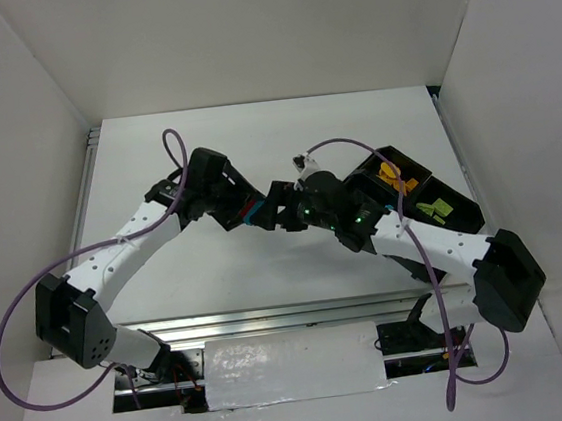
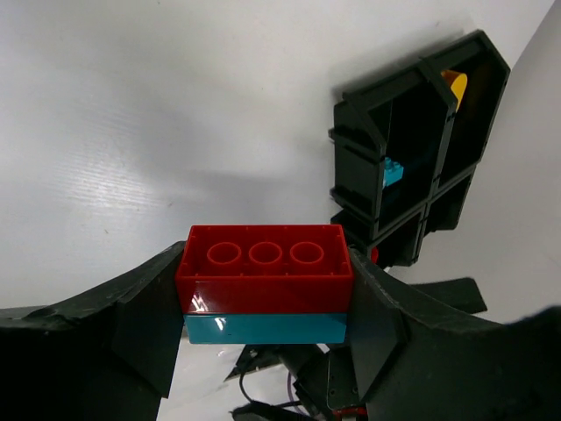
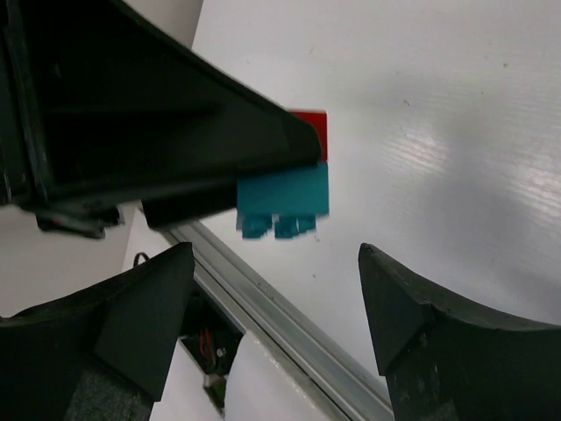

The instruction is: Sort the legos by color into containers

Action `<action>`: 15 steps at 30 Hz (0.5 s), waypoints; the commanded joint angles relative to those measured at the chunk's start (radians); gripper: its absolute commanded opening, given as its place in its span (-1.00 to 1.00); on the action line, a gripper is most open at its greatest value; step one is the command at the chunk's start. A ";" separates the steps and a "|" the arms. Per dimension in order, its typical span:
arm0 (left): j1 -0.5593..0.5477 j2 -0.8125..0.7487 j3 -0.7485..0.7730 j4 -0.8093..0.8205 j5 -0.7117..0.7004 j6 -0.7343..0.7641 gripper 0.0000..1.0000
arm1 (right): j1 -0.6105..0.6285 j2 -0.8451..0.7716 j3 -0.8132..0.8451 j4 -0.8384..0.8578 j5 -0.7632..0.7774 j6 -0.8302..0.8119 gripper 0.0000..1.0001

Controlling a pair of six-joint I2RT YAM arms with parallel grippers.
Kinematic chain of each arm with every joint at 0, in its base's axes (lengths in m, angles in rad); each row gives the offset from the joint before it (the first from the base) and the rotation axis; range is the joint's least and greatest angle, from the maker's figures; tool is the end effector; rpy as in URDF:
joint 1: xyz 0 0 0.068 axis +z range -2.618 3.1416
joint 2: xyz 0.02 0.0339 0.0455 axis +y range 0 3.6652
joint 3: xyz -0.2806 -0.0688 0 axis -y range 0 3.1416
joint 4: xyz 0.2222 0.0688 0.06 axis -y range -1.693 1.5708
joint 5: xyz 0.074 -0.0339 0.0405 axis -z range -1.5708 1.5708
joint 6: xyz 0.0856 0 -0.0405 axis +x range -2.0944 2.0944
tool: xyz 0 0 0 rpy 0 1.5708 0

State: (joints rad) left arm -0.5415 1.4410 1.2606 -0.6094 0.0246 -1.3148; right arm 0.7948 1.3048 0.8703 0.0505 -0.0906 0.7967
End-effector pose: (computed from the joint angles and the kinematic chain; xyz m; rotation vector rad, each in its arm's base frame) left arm 0.2777 -0.1695 0.2976 -0.9528 2.3747 -0.8620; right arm 0.2191 0.2343 0.2855 -0.0631 2.1309 1.0943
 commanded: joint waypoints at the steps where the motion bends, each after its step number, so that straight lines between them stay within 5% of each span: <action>1: -0.006 -0.051 -0.012 0.033 0.035 -0.014 -1.00 | 0.020 0.045 0.074 0.084 0.054 0.015 0.64; 6: -0.009 -0.068 -0.021 0.039 0.057 -0.009 -1.00 | 0.026 0.100 0.117 0.088 0.121 0.024 0.41; 9: -0.008 -0.082 -0.029 0.033 0.052 -0.009 -1.00 | 0.026 0.116 0.133 0.084 0.143 0.022 -0.16; 11: -0.005 -0.090 -0.032 0.028 0.044 -0.008 -1.00 | 0.026 0.114 0.124 0.097 0.131 0.021 -0.97; 15: 0.018 -0.091 -0.012 0.001 0.032 0.034 -1.00 | 0.026 0.079 0.050 0.184 0.028 -0.020 -1.00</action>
State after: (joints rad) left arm -0.5312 1.3804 1.2312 -0.5812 0.0425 -1.3113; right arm 0.8158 1.4105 0.9493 0.1326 -0.0246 0.8394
